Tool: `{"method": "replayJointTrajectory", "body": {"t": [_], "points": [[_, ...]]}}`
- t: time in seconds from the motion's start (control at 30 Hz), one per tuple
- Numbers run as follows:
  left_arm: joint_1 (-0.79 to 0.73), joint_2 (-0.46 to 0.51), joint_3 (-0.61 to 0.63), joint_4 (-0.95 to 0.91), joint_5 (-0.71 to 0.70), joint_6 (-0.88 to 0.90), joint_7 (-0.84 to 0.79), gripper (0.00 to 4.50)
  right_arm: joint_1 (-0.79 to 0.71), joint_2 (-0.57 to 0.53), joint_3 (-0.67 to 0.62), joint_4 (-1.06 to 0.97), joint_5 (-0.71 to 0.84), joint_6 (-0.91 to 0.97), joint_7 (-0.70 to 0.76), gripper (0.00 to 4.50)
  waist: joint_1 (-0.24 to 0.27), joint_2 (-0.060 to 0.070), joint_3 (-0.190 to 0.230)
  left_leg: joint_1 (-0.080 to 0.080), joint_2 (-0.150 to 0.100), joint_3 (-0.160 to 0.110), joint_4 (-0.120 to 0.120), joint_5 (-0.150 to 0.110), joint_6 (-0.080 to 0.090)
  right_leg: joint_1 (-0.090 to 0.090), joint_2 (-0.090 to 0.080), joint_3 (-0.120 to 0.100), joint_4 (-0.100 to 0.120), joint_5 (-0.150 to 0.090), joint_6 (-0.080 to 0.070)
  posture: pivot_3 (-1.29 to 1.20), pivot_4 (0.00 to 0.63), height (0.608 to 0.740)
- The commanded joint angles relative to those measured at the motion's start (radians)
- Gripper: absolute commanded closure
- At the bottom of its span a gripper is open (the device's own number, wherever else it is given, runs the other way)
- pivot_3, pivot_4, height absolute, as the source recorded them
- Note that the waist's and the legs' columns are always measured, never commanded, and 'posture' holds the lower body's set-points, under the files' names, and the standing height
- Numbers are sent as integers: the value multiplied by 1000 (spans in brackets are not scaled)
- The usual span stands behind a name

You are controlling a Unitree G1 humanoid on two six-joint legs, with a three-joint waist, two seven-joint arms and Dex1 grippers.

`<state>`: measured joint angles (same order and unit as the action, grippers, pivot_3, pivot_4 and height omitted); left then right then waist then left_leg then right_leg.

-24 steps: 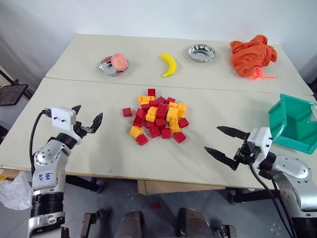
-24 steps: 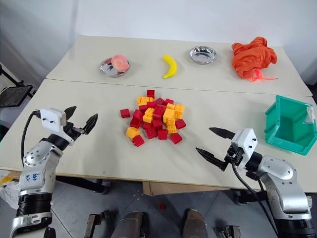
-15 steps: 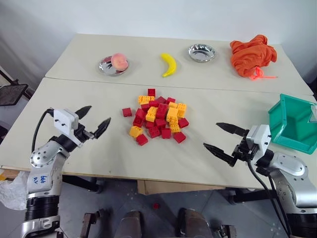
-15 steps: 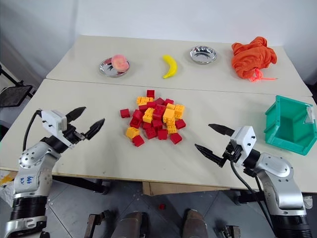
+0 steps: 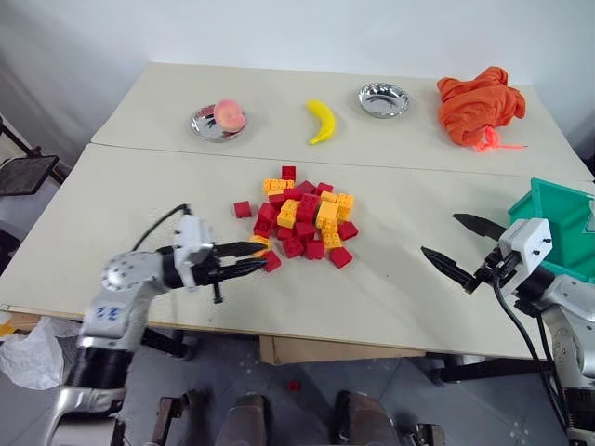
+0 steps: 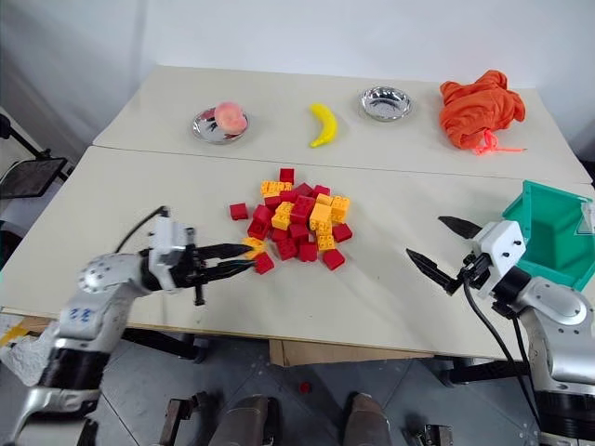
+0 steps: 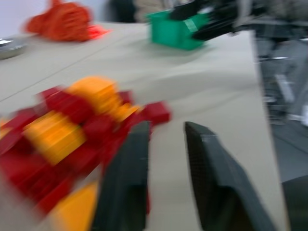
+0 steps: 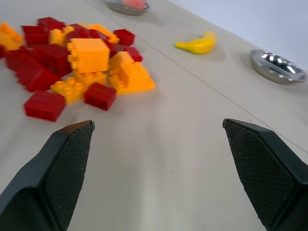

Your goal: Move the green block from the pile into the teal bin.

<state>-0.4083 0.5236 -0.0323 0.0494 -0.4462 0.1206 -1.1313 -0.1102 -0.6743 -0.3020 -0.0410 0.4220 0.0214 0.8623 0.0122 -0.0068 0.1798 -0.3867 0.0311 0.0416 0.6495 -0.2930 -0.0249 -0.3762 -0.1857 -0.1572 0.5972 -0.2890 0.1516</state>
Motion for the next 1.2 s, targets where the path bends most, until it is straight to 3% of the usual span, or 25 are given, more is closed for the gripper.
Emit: {"method": "replayJointTrajectory", "body": {"t": [0.03, 0.17, 0.37, 0.6, 0.67, 0.83, 1.0, 1.2], "points": [[-85, -75, -92, 104, 64, -24, -21, 4474, 5, 26, -3, -88, 35, 30, -32, 0, 1, 0, 0, 0, 0, 0, 0, 0, 0, 0, 0, 0, 0, 0, 0, 0, 150, 740], [-245, -194, -170, 298, 191, -87, 54, 4474, 1, 42, 10, -149, 40, 65, -62, 0, 12, 0, 0, 0, 0, 0, 1, 0, 0, 0, 0, 0, -1, 0, 0, 0, 150, 740], [-479, -312, -107, 637, 285, -120, 311, 4474, 9, 57, 20, -217, 40, 104, -90, 0, 11, -1, 0, -1, 0, 0, 0, 0, 0, 0, 0, 0, -2, 0, 0, 0, 150, 740], [-616, -286, -11, 899, 357, -221, 593, 4474, 30, 74, 21, -273, 44, 133, -117, 0, 10, -1, 1, -1, 0, 0, -1, 0, 0, 0, 0, -1, -2, 0, 1, 0, 150, 740], [-623, -276, -1, 931, 367, -239, 605, 4474, 29, 78, 25, -276, 43, 135, -122, 0, 11, -1, 1, -1, 0, 0, -1, 0, 0, 0, 0, -1, -2, 0, 1, 0, 150, 740], [-594, -277, -9, 907, 350, -275, 442, 4474, 26, 94, 44, -278, 35, 135, -131, 0, 16, -1, 1, -1, -1, 0, -1, 0, 0, 0, 0, -1, -2, 0, 1, 0, 150, 740], [-513, -289, -75, 763, 338, -308, 185, 4474, 25, 96, 60, -274, 36, 133, -126, 0, 12, -1, 1, -2, -1, 0, -1, 0, 1, 0, 0, -1, -3, 1, 1, 0, 150, 740], [-436, -277, -163, 644, 365, -314, 39, 4474, 15, 95, 66, -268, 42, 135, -116, 0, 10, -1, 0, -1, -1, 1, 0, 0, 1, 0, 0, 0, -2, 1, 1, 0, 150, 740]]}}
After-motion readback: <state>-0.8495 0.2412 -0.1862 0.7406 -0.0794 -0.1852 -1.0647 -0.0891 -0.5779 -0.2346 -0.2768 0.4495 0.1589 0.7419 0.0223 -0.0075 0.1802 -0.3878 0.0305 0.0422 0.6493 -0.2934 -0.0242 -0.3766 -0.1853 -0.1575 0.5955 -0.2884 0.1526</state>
